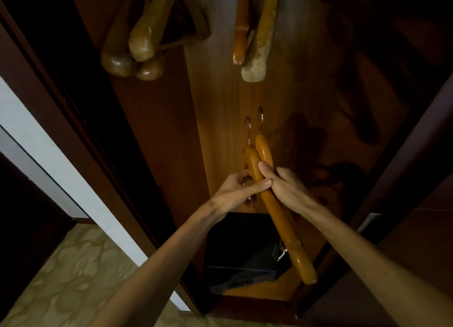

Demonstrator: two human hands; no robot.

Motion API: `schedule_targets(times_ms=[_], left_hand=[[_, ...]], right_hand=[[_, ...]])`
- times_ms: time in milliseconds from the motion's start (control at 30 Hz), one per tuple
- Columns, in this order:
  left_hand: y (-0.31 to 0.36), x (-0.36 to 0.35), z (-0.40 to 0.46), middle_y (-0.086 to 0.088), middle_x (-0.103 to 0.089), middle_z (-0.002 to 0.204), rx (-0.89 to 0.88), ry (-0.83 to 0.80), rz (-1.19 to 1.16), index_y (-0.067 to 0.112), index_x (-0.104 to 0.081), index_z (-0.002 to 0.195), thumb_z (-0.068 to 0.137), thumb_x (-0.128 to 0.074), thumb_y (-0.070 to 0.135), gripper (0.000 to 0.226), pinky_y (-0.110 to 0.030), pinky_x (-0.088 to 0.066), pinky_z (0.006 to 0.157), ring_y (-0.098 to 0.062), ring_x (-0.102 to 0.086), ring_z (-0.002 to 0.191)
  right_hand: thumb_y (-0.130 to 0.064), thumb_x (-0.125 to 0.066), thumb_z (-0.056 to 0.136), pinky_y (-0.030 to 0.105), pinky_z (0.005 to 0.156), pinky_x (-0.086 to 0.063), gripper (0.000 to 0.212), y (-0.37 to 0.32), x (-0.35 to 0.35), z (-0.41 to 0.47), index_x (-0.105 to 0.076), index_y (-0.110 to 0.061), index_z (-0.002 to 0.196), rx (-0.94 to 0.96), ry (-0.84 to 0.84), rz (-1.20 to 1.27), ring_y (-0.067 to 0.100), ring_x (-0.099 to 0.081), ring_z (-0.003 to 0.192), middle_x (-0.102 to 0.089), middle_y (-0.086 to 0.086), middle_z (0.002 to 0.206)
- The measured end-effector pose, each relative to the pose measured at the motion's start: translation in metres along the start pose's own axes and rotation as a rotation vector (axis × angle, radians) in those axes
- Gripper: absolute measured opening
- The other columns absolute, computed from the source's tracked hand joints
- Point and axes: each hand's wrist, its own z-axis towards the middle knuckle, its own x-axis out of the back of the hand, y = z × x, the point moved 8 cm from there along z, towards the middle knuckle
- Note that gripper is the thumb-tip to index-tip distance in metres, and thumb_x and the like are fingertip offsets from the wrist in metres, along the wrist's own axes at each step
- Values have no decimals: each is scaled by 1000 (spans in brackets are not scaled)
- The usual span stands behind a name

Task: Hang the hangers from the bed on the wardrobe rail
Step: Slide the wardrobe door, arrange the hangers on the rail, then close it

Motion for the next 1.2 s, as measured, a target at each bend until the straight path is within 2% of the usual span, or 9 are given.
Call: schedule_targets(times_ms=[133,333,433,500,633,733,933,1067,1200], left_hand=[[10,5,-6,-7,-68,95,-15,-23,-133,11,-69,119,85,-77,41,45,-23,-51,64,-14,-60,73],[29,19,-16,2,-61,77,-36,-44,-202,1,-66,119,91,-71,15,32,-20,-44,60,-7,-52,63],[33,31,-20,1,-55,75,20,21,-177,14,-72,91,79,-68,21,14,-24,-38,60,-10,-45,65],[35,44,-21,-1,-59,80,68,134,-117,13,-74,93,79,-71,29,21,-27,-40,63,-11,-49,68],[42,75,-23,-4,-70,97,113,329,-124,7,-72,100,81,-76,35,34,-40,-55,88,-22,-64,99],[47,89,-26,-2,-71,86,138,379,-178,2,-63,121,77,-78,37,58,-35,-55,71,-19,-65,89],[80,106,-33,-2,-68,72,52,424,-180,8,-69,90,90,-70,24,16,-29,-54,59,-15,-66,68],[101,119,-36,-4,-68,69,19,443,-179,8,-71,86,86,-72,24,17,-39,-56,80,-20,-66,71],[127,128,-40,-3,-63,62,-28,452,-222,7,-68,81,87,-70,16,12,-26,-53,59,-16,-62,59]], right_hand=[[-57,-43,99,27,54,-49,52,-24,12,-6,-61,-16,72,87,91,-105,17,-60,56,-58,3,63],[-57,-45,98,30,53,-49,49,-61,18,-15,-62,-20,70,207,172,-248,16,-59,52,-61,0,61],[-56,-45,99,26,52,-46,48,-71,17,-16,-67,-20,76,214,181,-261,18,-62,56,-65,1,64],[-56,-45,99,22,49,-41,48,-75,15,-14,-64,-20,74,202,170,-271,13,-55,53,-57,-3,60],[-57,-45,99,24,53,-41,53,-82,7,-6,-72,-11,91,182,142,-262,14,-56,59,-58,0,66],[-57,-45,99,26,57,-42,51,-90,-7,5,-69,-14,86,167,80,-231,15,-56,61,-57,1,68],[-71,-39,88,40,85,-55,60,-115,-29,30,-74,-22,93,145,4,-77,18,-68,84,-73,0,87],[-65,-43,94,33,76,-47,53,-148,-26,34,-73,-21,99,168,36,-8,15,-65,91,-72,-5,93],[-62,-46,94,32,71,-43,50,-179,-20,40,-70,-20,79,196,61,24,17,-65,79,-67,-9,67]])
